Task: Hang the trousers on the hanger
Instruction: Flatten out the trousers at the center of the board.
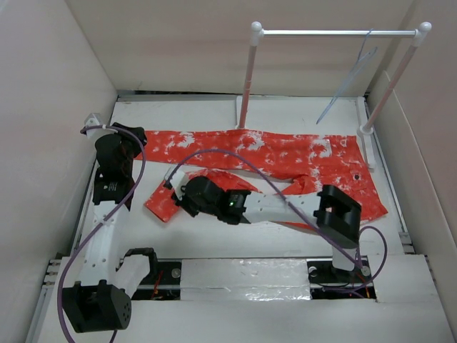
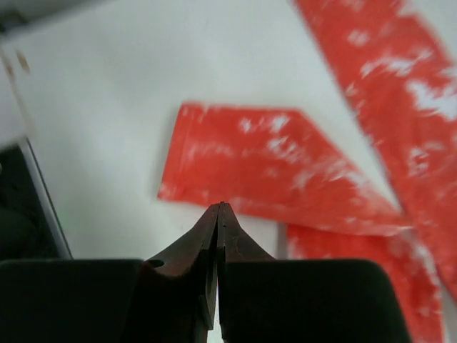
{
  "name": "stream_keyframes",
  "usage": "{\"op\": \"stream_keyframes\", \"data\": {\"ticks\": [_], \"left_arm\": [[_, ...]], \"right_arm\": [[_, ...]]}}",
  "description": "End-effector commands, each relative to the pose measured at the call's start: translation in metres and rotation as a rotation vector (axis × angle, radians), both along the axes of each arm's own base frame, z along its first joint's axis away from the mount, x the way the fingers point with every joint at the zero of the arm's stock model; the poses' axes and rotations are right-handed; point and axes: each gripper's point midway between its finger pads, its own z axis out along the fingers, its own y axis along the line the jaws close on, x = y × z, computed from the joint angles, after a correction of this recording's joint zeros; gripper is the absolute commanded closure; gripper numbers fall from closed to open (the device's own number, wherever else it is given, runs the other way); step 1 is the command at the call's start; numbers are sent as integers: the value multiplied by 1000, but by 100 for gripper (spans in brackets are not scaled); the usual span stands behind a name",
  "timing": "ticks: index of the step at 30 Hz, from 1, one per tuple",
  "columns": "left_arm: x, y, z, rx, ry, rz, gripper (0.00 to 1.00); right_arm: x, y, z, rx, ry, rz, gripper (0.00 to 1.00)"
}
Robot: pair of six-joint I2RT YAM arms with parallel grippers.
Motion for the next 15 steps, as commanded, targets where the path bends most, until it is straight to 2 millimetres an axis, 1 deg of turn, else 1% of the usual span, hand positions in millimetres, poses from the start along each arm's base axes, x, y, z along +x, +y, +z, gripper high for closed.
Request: {"op": "stream_keyframes", "data": {"ticks": [1, 2, 4, 5, 6, 7, 9, 10, 12, 13, 14, 15], "left_arm": [[-3, -2, 33, 17, -105, -16, 76], [-4, -5, 35, 14, -110, -33, 76], [-5, -8, 36, 5, -122, -47, 76], [-5, -10, 35, 2, -122, -56, 76], [-5, -10, 35, 1, -124, -58, 76], [-4, -10, 34, -1, -123, -57, 76], [-4, -10, 35, -1, -124, -57, 76], [-5, -10, 36, -1, -126, -57, 76], [-5, -10, 36, -2, -131, -57, 76], [-5, -10, 37, 0, -134, -57, 76], [-5, -10, 37, 0, -134, -57, 76], [-5, -10, 37, 0, -135, -57, 76]], "right_arm": [[-2, -9, -47, -120, -21, -16, 78], [-3, -12, -55, -122, -22, -15, 72], [-4, -17, -60, -128, -22, -19, 61], [-5, -21, -68, -148, -14, -19, 61], [-6, -24, -79, -178, -4, -18, 61], [-6, -27, -86, -195, -2, -23, 60], [-2, -34, -98, -238, -7, -56, 55], [1, -36, -107, -261, -7, -72, 52], [16, -43, -114, -287, -11, -116, 51], [17, -39, -120, -296, -8, -112, 51], [23, -40, -122, -303, -5, -119, 51], [25, -37, -123, -305, -8, -119, 51]]}}
